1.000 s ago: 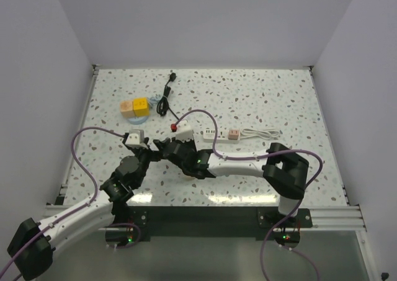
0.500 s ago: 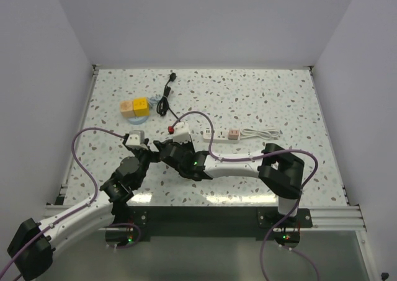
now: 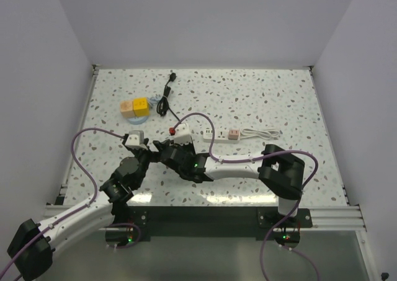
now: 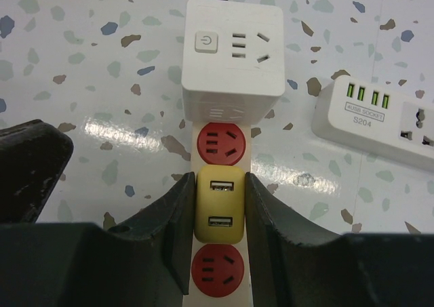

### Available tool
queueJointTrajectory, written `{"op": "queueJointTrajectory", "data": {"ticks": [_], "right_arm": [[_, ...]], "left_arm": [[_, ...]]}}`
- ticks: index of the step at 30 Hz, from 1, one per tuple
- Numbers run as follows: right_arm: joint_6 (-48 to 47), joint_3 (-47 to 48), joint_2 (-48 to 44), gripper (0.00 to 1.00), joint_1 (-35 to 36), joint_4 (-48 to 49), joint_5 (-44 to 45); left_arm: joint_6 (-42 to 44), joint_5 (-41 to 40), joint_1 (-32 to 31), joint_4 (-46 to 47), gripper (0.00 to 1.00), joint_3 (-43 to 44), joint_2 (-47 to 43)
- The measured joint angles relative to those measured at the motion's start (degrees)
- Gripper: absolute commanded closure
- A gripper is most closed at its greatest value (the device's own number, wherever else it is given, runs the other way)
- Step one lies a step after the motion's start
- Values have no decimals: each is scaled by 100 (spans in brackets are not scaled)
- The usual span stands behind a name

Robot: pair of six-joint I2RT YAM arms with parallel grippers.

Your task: Insert the plug

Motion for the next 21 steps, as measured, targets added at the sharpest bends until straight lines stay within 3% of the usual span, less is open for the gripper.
{"op": "queueJointTrajectory", "data": {"ticks": [21], "right_arm": [[151,-415,2,100,81,507,105]], "left_arm": [[0,-7,0,-37,0,0,11]]}}
